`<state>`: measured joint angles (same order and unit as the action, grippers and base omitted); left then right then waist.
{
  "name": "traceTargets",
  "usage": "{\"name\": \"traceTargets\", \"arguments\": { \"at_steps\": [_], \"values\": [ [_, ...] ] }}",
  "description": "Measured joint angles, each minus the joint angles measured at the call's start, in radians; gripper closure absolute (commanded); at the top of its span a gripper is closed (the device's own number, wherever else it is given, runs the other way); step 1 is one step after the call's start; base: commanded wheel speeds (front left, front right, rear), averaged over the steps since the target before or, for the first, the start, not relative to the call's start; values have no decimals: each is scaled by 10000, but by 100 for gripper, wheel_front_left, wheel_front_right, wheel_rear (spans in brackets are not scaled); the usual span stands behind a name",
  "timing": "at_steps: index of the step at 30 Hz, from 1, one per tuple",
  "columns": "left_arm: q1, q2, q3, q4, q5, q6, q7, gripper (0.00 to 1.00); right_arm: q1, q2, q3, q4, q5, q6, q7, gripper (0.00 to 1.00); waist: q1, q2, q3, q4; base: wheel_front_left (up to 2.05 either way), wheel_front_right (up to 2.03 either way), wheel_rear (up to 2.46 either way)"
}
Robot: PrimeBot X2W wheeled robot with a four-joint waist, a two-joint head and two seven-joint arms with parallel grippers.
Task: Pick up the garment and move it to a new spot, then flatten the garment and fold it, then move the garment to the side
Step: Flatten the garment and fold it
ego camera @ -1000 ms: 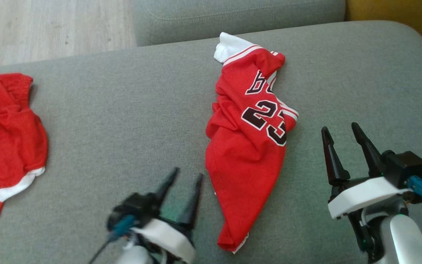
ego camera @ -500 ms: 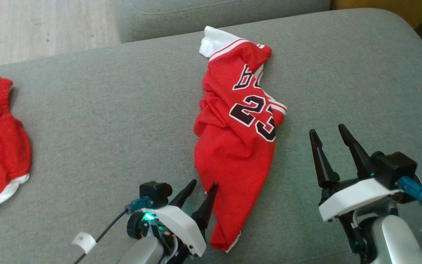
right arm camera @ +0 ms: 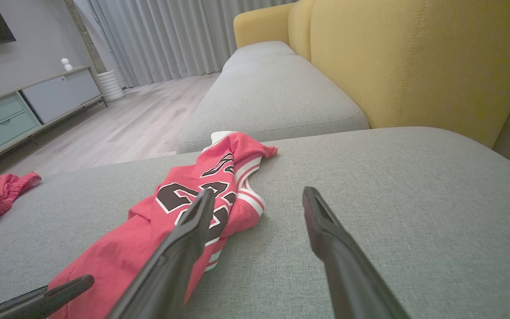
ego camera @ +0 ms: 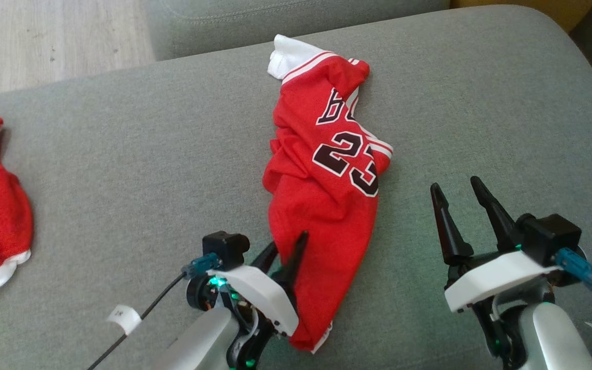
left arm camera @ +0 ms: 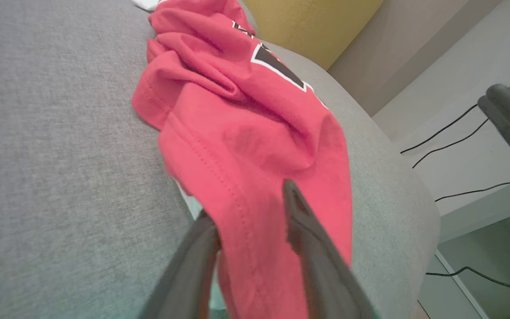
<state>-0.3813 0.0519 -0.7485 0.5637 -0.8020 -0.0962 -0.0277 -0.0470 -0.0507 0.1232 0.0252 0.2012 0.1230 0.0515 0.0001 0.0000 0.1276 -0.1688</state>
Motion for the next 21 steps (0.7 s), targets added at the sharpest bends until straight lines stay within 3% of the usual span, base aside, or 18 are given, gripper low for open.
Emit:
{"name": "traceTargets", "arguments": {
  "at_steps": [1,2,8,15,18,21],
  "values": [
    [-14,2,-13,31,-6,6,0,80,0,0,-2,0,0,0,0,0,0,0,3,1,0,0,0],
    [-25,4,-40,54,-4,6,-12,100,0,0,-6,2,0,0,0,0,-1,0,9,2,0,0,0],
    [-252,21,-247,56,564,408,-757,100,0,0,-79,-2,0,0,0,0,0,0,67,129,0,0,0],
    [-688,1078,466,-959,1285,1797,-1450,100,0,0,-228,-23,2,0,0,0,0,0,182,412,0,0,0],
    [-731,1645,729,-1210,1183,1783,-1273,100,0,2,-242,-27,27,0,2,0,0,0,211,458,0,0,0],
    [-963,2550,926,-1383,974,1252,-685,100,-12,2,-226,-40,35,0,2,0,0,0,280,445,0,0,0]
  ]
}}
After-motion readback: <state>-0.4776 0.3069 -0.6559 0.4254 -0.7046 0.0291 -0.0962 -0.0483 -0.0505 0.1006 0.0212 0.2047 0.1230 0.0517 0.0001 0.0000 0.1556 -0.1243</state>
